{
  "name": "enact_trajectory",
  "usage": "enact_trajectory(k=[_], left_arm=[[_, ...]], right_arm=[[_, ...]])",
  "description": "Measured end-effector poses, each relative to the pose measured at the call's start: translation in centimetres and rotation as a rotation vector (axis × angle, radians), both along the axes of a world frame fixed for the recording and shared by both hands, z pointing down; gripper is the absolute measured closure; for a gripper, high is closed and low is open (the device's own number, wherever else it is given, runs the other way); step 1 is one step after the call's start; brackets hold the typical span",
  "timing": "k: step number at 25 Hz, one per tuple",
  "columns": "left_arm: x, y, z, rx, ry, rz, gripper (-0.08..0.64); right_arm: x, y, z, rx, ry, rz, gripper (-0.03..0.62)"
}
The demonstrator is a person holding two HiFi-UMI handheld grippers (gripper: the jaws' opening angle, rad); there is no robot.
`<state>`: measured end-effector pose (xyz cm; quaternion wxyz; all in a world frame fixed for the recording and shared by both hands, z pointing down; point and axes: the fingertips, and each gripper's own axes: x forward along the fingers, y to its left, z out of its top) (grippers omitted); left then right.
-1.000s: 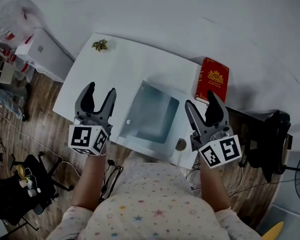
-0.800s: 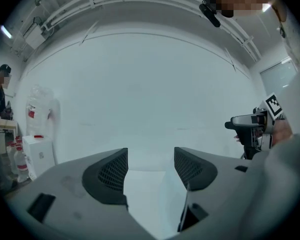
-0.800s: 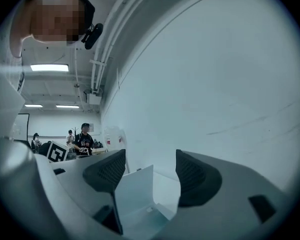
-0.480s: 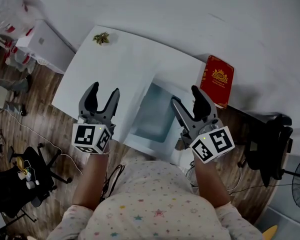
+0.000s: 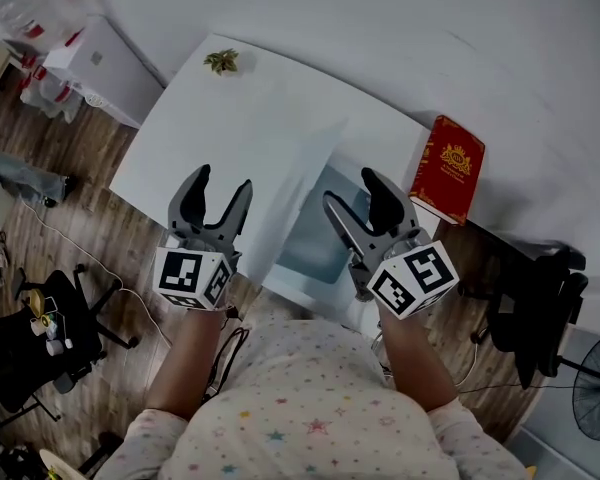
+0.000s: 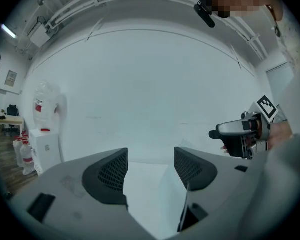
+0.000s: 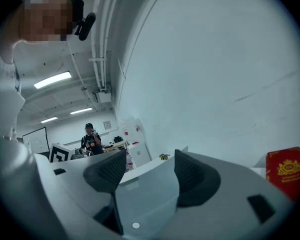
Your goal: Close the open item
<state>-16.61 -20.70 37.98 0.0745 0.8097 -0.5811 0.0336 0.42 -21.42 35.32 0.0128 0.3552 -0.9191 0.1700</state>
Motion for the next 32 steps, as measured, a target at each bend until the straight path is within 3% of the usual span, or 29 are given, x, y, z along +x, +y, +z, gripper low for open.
enact_trajectory(k=[13,17,32], left_arm=[[-1.7,0.4,0.5,-0.011,-0.002,-0.022,0.291],[-1.6,0.1,0.6,-0.011,0.0,-0.012,0.291],[1.2,-1.4,0.5,-0.011,0.003,0.069,0.291]], right_arm=[[-1.7,-0.6,5.0,-0.152,0.108,-0.014,0.314],[-1.6,-0.1,5.2,-0.172,0.111,-0.033,0.404],[2.2,-0.2,6.9,-0.254,0.146,0.031,0.498]])
